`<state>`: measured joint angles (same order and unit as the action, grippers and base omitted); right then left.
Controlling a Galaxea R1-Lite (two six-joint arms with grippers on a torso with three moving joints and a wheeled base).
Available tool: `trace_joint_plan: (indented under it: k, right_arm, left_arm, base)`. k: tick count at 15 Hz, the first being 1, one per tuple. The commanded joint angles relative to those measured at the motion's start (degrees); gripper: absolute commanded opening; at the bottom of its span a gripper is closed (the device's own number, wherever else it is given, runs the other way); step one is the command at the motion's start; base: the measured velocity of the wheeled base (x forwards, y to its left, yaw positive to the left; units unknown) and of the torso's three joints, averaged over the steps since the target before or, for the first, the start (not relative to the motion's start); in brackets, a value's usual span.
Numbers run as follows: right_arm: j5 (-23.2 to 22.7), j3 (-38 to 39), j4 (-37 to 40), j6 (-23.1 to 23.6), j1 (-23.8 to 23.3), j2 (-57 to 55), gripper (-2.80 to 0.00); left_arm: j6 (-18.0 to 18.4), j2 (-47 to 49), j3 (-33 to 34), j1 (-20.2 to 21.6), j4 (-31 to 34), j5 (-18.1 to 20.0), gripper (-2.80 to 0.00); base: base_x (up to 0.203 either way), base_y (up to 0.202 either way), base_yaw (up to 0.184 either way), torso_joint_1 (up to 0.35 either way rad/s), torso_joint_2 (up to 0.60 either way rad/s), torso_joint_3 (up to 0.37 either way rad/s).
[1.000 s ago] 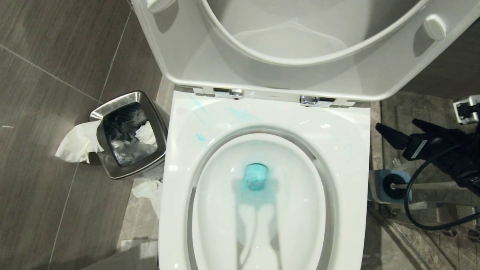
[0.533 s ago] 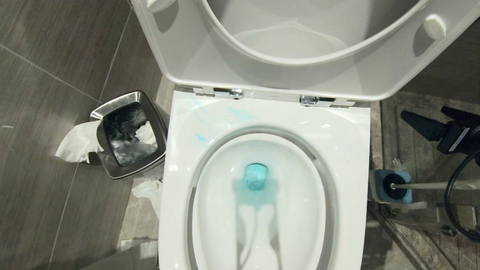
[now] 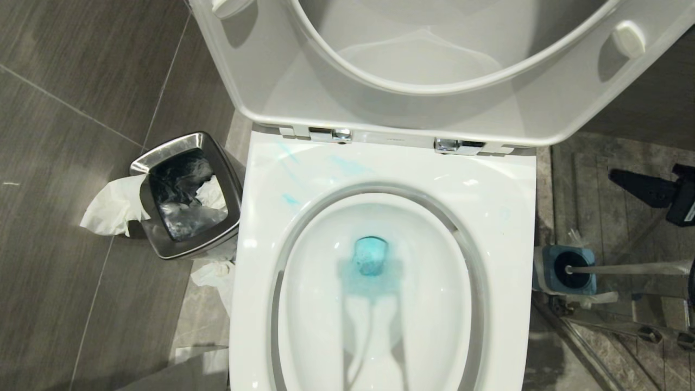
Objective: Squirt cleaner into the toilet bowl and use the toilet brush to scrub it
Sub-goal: Scrub the toilet bowl
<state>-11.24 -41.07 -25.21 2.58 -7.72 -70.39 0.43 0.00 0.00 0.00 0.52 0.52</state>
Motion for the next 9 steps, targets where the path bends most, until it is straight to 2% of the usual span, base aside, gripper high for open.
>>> trace_joint_plan:
  k: [1, 4, 5, 7, 9]
  right_arm:
    - [-0.5, 6.6, -0.1, 0.1, -0.4, 4.2, 0.00]
    - [-2.2, 11.7, -5.0, -0.2, -0.4, 7.2, 0.00]
    - [-3.4, 12.2, -7.8, -0.1, -0.4, 7.2, -2.80]
    - [-3.7, 14.3, -11.0, 0.6, -0.3, 7.0, -2.80]
    - [-3.2, 16.7, -11.2, 3.5, -0.5, 6.9, -2.80]
  left_arm:
    - [0.0, 0.0, 0.1, 0.0, 0.0, 0.0, -2.80]
    - [0.0, 0.1, 0.1, 0.0, 0.0, 0.0, -2.80]
    - [0.0, 0.0, 0.2, 0.0, 0.0, 0.0, -2.80]
    - [0.0, 0.0, 0.2, 0.0, 0.0, 0.0, -2.80]
    - [0.0, 0.0, 0.1, 0.0, 0.0, 0.0, -2.80]
  base:
    - [0.000, 0.000, 0.000, 0.000, 0.00, 0.000]
    - [0.000, 0.000, 0.000, 0.000, 0.00, 0.000]
    - [0.000, 0.000, 0.000, 0.000, 0.00, 0.000]
    - [0.000, 0.000, 0.000, 0.000, 0.00, 0.000]
    - [0.000, 0.000, 0.000, 0.000, 0.00, 0.000]
